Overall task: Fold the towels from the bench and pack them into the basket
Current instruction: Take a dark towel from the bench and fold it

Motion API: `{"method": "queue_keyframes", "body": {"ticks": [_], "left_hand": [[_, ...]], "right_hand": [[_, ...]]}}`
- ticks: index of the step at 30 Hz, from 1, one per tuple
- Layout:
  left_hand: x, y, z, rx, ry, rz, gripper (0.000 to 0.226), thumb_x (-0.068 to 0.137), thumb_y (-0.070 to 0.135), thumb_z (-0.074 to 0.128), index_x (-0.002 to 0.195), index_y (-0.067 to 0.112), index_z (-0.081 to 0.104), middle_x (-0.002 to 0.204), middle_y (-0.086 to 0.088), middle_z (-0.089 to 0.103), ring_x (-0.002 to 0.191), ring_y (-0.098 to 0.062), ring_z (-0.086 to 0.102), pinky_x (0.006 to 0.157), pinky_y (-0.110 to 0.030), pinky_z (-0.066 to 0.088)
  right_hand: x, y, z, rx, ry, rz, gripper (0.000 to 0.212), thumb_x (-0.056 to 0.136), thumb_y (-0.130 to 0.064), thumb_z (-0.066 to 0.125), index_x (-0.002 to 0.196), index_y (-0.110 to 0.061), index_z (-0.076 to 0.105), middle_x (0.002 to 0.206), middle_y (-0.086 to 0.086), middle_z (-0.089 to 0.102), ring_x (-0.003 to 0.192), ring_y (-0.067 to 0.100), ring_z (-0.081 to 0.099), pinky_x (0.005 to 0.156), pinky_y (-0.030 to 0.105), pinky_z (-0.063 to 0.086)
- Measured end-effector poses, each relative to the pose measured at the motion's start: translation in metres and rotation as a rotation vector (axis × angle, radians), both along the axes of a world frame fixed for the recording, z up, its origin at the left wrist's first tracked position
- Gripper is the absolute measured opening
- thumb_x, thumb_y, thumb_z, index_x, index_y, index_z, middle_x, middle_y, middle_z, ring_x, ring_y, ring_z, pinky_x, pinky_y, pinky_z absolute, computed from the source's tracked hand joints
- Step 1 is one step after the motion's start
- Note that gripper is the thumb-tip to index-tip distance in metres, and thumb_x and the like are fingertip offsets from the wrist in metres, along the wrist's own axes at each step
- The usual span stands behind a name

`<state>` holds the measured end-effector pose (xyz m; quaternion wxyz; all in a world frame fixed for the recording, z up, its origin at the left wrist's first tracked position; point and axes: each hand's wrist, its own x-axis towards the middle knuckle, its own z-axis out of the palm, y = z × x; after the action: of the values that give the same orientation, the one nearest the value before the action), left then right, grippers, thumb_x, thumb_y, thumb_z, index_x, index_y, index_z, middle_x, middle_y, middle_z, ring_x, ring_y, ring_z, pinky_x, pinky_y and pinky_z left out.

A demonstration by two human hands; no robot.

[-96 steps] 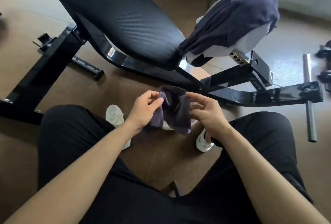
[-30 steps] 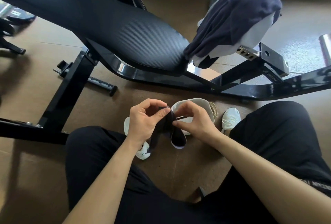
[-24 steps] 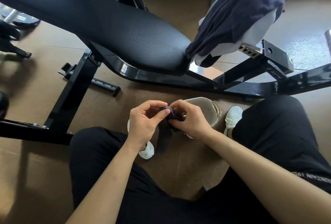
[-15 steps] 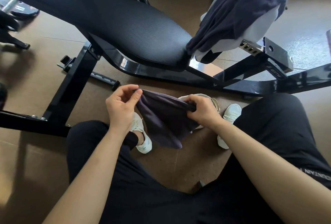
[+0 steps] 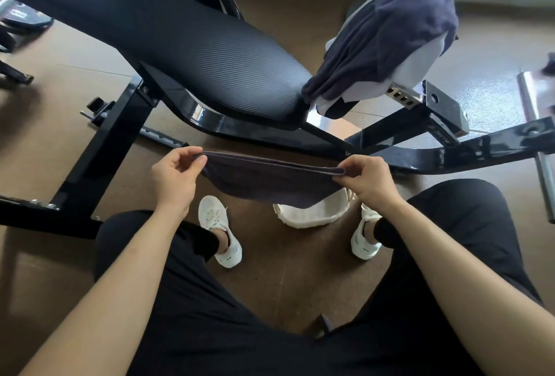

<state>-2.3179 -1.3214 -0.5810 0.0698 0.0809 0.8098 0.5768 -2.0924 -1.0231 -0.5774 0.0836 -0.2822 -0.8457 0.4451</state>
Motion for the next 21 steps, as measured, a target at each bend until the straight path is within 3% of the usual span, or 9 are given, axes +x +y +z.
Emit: {"method": "queue_keyframes", "body": {"ticks": [2, 5, 8, 11, 15, 17, 21], "left_hand": [[-0.001, 0.0, -0.001, -0.019, 0.007, -0.023, 0.027, 0.09, 0.009, 0.076, 0.102, 0.032, 0.074, 0.099, 0.004, 0.074, 0.094, -0.009, 0.07, 0.088, -0.025, 0.057], [-0.001, 0.005, -0.004, -0.092, 0.019, -0.045, 0.034, 0.092, 0.011, 0.074, 0.124, 0.022, 0.071, 0.105, 0.006, 0.072, 0.096, -0.005, 0.068, 0.088, -0.019, 0.054], [-0.002, 0.01, -0.007, -0.166, 0.015, -0.085, 0.022, 0.094, 0.017, 0.073, 0.104, 0.036, 0.075, 0.099, 0.006, 0.075, 0.095, -0.012, 0.069, 0.087, -0.029, 0.055], [0.0, 0.013, -0.009, -0.141, -0.046, -0.078, 0.021, 0.094, 0.02, 0.073, 0.089, 0.04, 0.073, 0.093, 0.006, 0.074, 0.09, -0.013, 0.069, 0.084, -0.031, 0.055], [0.004, 0.019, -0.009, -0.107, -0.108, -0.105, 0.017, 0.096, 0.016, 0.07, 0.091, 0.033, 0.071, 0.09, 0.003, 0.074, 0.086, -0.01, 0.069, 0.081, -0.025, 0.052], [0.002, 0.023, -0.012, -0.143, -0.126, -0.112, 0.015, 0.095, 0.017, 0.071, 0.091, 0.031, 0.071, 0.091, 0.0, 0.076, 0.088, -0.013, 0.071, 0.084, -0.029, 0.055], [0.006, 0.031, -0.013, -0.164, -0.154, -0.072, 0.006, 0.094, 0.016, 0.071, 0.095, 0.022, 0.072, 0.091, -0.004, 0.075, 0.089, -0.017, 0.071, 0.079, -0.025, 0.055]], "right_hand": [[-0.002, 0.003, 0.004, 0.053, -0.003, 0.023, 0.017, 0.082, -0.009, 0.082, 0.085, -0.023, 0.073, 0.078, -0.012, 0.07, 0.075, 0.001, 0.067, 0.067, 0.01, 0.05], [-0.008, 0.015, 0.012, 0.046, 0.064, 0.018, 0.007, 0.085, -0.013, 0.08, 0.09, -0.018, 0.078, 0.082, -0.005, 0.074, 0.078, 0.011, 0.072, 0.075, 0.025, 0.06], [-0.016, 0.026, 0.02, -0.076, 0.179, -0.108, 0.007, 0.089, -0.014, 0.077, 0.095, -0.01, 0.079, 0.083, 0.006, 0.077, 0.076, 0.02, 0.074, 0.074, 0.03, 0.062], [-0.017, 0.026, 0.016, -0.165, 0.129, -0.128, 0.005, 0.093, -0.015, 0.073, 0.09, -0.014, 0.076, 0.083, 0.009, 0.075, 0.073, 0.022, 0.071, 0.068, 0.029, 0.062], [-0.015, 0.026, 0.004, -0.181, 0.178, -0.272, 0.006, 0.093, -0.016, 0.073, 0.089, -0.019, 0.076, 0.083, 0.003, 0.076, 0.075, 0.015, 0.071, 0.072, 0.03, 0.06], [-0.02, 0.027, 0.001, -0.111, 0.141, -0.298, 0.005, 0.092, -0.02, 0.074, 0.089, -0.023, 0.075, 0.082, -0.003, 0.075, 0.076, 0.011, 0.07, 0.073, 0.03, 0.058], [-0.024, 0.023, -0.004, -0.094, 0.088, -0.328, 0.005, 0.091, -0.025, 0.075, 0.093, -0.021, 0.078, 0.082, -0.005, 0.074, 0.076, 0.012, 0.069, 0.078, 0.041, 0.062]]}}
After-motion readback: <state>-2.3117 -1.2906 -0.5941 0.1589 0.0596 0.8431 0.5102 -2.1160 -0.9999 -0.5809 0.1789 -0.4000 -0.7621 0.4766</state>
